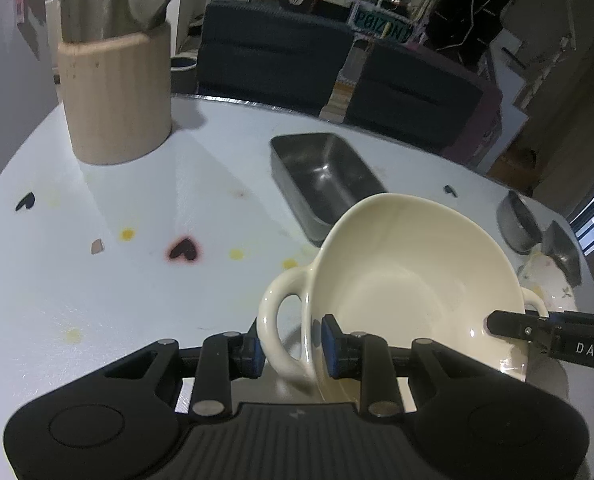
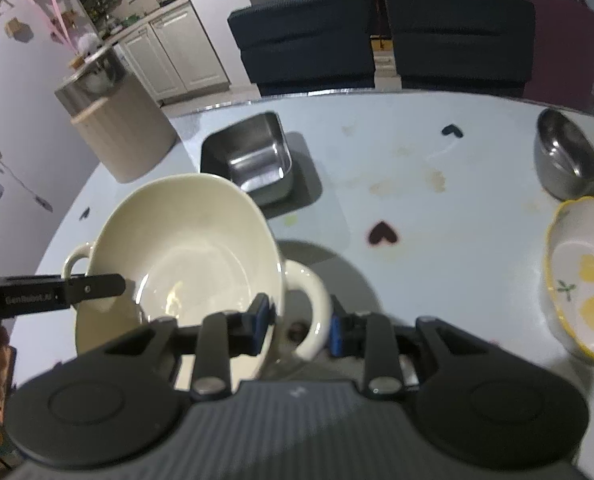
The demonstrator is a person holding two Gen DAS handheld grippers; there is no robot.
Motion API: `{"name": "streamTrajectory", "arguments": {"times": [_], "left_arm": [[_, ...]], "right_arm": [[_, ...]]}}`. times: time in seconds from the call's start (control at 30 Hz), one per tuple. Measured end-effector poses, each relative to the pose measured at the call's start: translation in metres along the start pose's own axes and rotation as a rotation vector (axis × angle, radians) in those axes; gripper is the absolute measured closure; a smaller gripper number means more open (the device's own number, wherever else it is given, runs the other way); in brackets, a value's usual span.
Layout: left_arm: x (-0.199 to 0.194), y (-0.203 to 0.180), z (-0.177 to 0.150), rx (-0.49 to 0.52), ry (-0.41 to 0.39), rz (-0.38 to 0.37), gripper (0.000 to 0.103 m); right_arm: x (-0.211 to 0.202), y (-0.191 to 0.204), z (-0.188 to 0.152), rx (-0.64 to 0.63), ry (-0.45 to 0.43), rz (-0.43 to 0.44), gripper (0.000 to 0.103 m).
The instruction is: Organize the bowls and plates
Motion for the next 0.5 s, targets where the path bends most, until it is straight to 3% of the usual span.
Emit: {"name": "streamTrajectory", "arguments": {"times": [0.5], "left_arm": [[-0.047, -0.065, -0.041, 0.050, -0.016, -0.061, 0.074]], "right_arm": [[-0.082, -0.025, -0.036, 0.077, -0.070, -0.034, 0.071]]}}
Point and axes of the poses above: each gripper's, at about its wrist camera, not at the fingertips, and x roughly the way its jaws point, y to its left, z to its top, the point moved 4 cm from there along x, roughly the way its jaws point, and after that the axes turned 9 degrees about -x, right-handed, at the moved point
